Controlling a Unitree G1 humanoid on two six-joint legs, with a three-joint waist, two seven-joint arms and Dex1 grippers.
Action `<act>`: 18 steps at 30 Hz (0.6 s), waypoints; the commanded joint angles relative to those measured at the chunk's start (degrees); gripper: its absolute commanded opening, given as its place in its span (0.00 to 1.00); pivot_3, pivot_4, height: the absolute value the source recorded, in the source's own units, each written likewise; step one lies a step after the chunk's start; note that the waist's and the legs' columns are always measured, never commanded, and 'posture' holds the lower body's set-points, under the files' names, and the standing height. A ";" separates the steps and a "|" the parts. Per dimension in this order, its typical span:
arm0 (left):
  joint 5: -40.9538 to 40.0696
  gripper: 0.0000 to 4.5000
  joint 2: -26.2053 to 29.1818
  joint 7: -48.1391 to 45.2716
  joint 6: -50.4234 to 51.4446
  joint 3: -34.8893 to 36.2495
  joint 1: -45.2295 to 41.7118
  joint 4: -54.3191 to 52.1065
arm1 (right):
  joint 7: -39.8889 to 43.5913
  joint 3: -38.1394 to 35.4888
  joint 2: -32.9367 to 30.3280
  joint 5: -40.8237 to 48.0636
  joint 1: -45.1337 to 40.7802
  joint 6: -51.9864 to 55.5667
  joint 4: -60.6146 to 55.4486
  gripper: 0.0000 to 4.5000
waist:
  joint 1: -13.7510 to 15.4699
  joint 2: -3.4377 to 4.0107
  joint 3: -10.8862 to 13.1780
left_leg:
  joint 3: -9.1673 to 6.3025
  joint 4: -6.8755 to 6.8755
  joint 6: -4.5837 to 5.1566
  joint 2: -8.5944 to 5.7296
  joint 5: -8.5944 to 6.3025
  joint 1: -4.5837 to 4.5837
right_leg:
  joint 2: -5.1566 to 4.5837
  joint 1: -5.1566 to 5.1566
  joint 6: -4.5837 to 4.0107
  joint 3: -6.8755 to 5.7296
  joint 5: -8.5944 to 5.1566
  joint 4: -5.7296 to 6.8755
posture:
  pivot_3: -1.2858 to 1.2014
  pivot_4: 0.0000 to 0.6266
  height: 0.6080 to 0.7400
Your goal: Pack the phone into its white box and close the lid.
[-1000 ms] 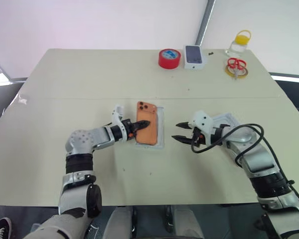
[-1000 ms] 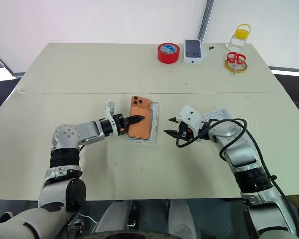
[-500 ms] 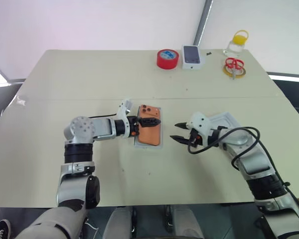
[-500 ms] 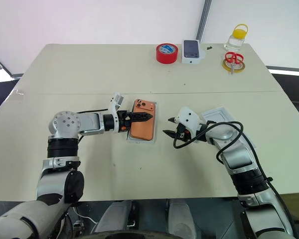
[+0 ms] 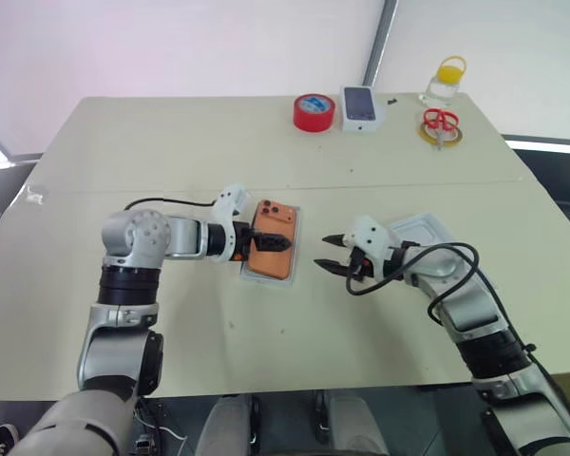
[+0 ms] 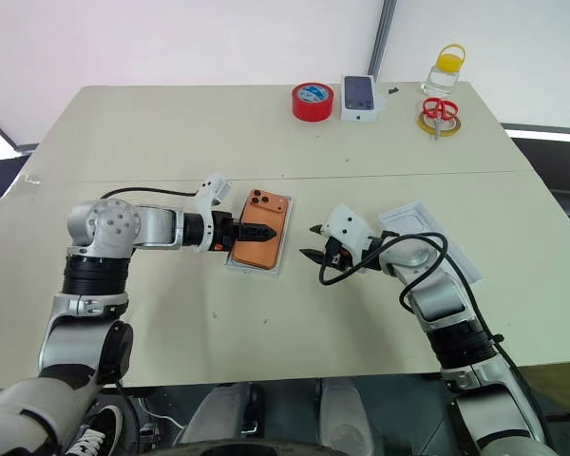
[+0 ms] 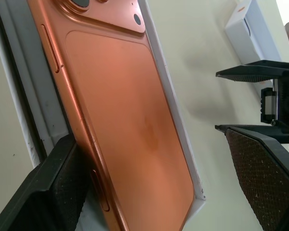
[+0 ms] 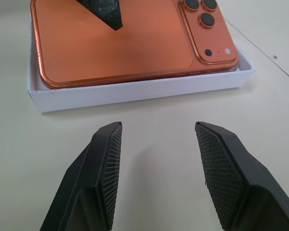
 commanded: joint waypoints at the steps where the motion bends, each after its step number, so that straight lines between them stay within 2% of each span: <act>1: 0.18 0.98 0.44 -0.52 3.81 1.30 -1.46 -0.92 | -0.21 -0.45 0.36 0.13 -0.77 -1.01 -0.42 0.56 | 0.12 0.00 0.00 | 0.00 0.00 0.00 0.00 0.00 0.00 | 0.00 0.00 0.00 0.00 0.00 0.00 | 0.52 0.24 1.00; 6: -4.94 0.98 2.92 -1.83 7.51 3.77 -3.41 -1.69 | -0.27 -0.35 0.70 0.09 -0.77 -0.93 -0.27 0.56 | 0.11 0.01 0.02 | -0.01 0.01 0.00 -0.01 0.00 -0.03 | 0.00 -0.01 0.00 0.00 0.00 0.00 | 0.52 0.24 1.00; 12: -6.38 0.98 5.51 -0.42 7.51 5.83 -4.25 -1.20 | -0.48 0.04 0.78 -0.26 -0.51 -1.35 0.02 0.56 | 0.31 0.01 0.03 | -0.02 0.02 -0.01 -0.03 0.01 -0.05 | -0.02 -0.02 0.00 0.00 0.00 0.00 | 0.52 0.24 1.00; 15: -5.97 0.98 7.27 -1.17 7.51 5.84 -3.40 -4.54 | -0.55 0.28 0.85 -0.30 -0.66 -1.52 0.24 0.56 | 0.23 0.01 0.04 | -0.02 0.02 -0.01 -0.04 0.01 -0.05 | -0.04 -0.02 0.00 0.02 0.00 0.00 | 0.52 0.24 1.00; 16: -5.67 0.98 7.36 -1.38 7.13 6.94 -3.30 -5.33 | -0.55 0.33 0.88 -0.30 -0.72 -1.58 0.26 0.56 | 0.24 0.01 0.04 | -0.02 0.02 -0.02 -0.04 0.01 -0.05 | -0.03 -0.02 0.00 0.02 0.00 0.00 | 0.52 0.24 1.00; 18: -2.81 0.98 8.65 -2.05 -0.38 7.09 -1.14 -8.17 | -0.63 0.34 0.94 -0.36 -0.82 -1.71 0.42 0.56 | 0.23 0.02 0.04 | -0.02 0.02 -0.04 -0.04 0.02 -0.05 | -0.04 -0.02 0.00 0.02 0.00 0.00 | 0.52 0.24 1.00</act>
